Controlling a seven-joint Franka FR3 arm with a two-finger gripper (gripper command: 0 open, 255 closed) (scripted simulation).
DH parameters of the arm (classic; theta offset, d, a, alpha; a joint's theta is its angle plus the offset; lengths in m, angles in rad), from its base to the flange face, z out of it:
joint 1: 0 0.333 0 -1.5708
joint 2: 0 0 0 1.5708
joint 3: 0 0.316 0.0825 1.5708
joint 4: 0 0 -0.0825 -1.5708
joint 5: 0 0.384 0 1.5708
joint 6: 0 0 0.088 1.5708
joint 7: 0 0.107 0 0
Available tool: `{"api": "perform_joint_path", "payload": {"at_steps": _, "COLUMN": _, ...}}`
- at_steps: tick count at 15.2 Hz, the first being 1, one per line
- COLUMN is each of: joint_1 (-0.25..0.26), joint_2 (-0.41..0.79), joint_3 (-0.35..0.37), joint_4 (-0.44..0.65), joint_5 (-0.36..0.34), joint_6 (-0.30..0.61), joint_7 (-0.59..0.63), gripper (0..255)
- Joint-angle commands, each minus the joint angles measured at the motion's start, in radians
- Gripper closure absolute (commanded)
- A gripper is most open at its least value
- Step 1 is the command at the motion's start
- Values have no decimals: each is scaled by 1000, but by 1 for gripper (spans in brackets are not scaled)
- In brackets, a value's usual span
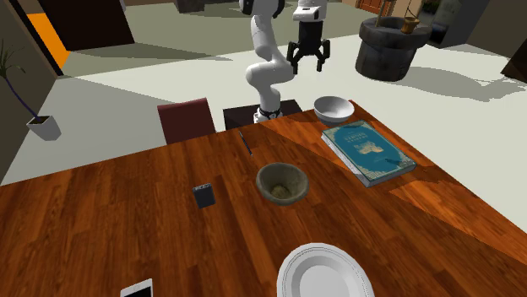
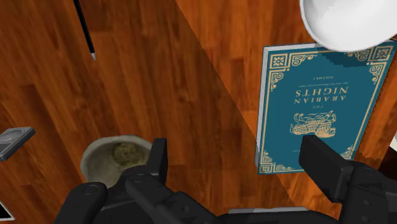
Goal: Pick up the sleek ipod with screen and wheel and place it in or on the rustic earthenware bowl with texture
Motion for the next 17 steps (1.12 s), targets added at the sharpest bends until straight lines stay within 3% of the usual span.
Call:
{"api": "perform_joint_path", "payload": {"at_steps": 1, "joint_1": 0, "joint_2": 0, "joint_3": 0, "joint_4": 0, "joint_5": 0, "joint_6": 0, "joint_7": 0, "gripper": 0}}
{"api": "perform_joint_path", "payload": {"at_steps": 9, "joint_1": -48, "joint_2": 127, "joint_3": -150, "joint_4": -27, "joint_5": -66, "joint_6": 149, "joint_7": -149, "gripper": 0}}
{"api": "perform_joint_path", "payload": {"at_steps": 17, "joint_1": -80, "joint_2": 322, "joint_3": -297, "joint_4": 22, "joint_5": -91, "joint_6": 289, "joint_7": -299, "gripper": 0}}
